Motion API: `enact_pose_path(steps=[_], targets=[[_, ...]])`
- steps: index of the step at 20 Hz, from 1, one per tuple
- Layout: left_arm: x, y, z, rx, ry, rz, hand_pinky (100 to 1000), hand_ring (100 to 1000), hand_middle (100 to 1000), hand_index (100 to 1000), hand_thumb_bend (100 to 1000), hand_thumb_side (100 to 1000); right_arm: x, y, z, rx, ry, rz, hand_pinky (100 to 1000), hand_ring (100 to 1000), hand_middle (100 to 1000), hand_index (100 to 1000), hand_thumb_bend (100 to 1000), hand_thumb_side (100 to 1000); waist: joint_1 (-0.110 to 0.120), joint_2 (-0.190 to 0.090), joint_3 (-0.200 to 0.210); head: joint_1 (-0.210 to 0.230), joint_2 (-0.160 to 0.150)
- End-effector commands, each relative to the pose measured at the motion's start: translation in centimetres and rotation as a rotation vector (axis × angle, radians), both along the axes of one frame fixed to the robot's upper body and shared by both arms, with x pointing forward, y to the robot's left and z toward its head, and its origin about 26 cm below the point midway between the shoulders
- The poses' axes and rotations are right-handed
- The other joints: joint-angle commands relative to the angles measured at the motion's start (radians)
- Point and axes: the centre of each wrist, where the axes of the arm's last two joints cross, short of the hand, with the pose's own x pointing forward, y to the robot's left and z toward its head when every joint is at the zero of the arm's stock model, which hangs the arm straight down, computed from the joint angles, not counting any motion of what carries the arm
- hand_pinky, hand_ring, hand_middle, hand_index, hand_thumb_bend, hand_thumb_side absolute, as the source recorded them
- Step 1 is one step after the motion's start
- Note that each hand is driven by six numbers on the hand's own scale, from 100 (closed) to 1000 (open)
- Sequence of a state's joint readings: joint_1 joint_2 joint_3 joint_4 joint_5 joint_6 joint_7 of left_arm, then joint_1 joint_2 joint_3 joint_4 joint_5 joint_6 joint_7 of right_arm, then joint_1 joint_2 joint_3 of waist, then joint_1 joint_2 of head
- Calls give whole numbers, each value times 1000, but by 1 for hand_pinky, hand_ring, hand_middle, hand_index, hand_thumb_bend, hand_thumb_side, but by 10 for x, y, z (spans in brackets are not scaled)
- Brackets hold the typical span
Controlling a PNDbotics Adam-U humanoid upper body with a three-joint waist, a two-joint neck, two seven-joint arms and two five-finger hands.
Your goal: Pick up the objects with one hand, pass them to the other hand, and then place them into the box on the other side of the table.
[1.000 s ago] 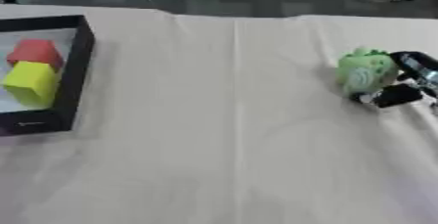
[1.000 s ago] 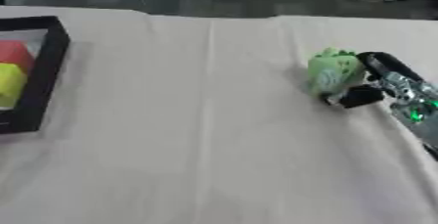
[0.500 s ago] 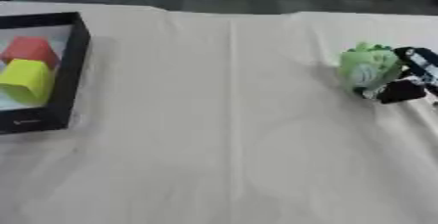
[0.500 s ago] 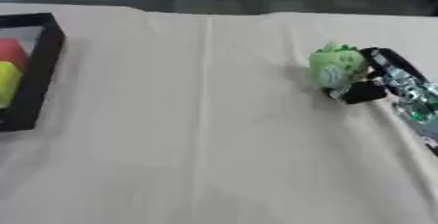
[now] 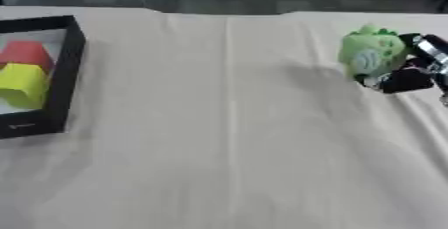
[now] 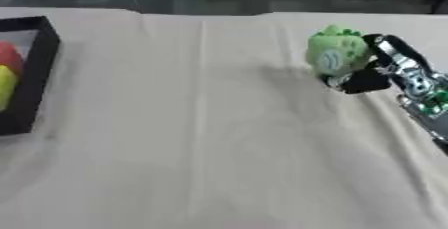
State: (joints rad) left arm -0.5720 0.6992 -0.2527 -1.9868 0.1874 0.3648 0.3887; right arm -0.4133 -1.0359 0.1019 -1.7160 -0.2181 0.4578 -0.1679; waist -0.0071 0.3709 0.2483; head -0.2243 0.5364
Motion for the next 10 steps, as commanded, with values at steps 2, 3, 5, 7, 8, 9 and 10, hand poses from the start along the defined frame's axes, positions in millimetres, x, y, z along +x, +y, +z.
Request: enact_pose_path(steps=[2,3,5,7,8,9,10], targets=[[-4,9,9,23,-28,34,816,654,618,716,100,597,-7,13,19,-14,-53,31,751,818,624,488,415,100,18,-57,-11,19,19],[-4,10,9,24,-27,40,816,654,618,716,100,591,-8,17,20,-13,-58,37,749,811,622,489,415,100,20,-62,-15,23,23],[-4,12,10,27,-27,51,815,654,619,716,100,580,-10,25,22,-14,-71,49,744,801,617,488,415,100,23,-72,-23,29,31],[-4,15,11,31,-30,62,815,655,619,717,100,570,-12,33,24,-11,-87,64,739,794,614,488,415,100,26,-81,-32,38,39],[-4,16,11,33,-32,68,815,655,620,717,100,565,-13,38,25,-8,-96,75,735,790,614,488,415,100,28,-86,-36,44,44],[-4,17,12,34,-35,72,815,656,620,717,100,555,-15,43,25,-3,-105,84,728,779,613,487,415,100,29,-90,-41,49,49],[-4,18,13,35,-39,77,815,656,621,718,100,550,-16,48,27,-1,-121,91,726,771,612,488,414,100,31,-96,-46,56,54]])
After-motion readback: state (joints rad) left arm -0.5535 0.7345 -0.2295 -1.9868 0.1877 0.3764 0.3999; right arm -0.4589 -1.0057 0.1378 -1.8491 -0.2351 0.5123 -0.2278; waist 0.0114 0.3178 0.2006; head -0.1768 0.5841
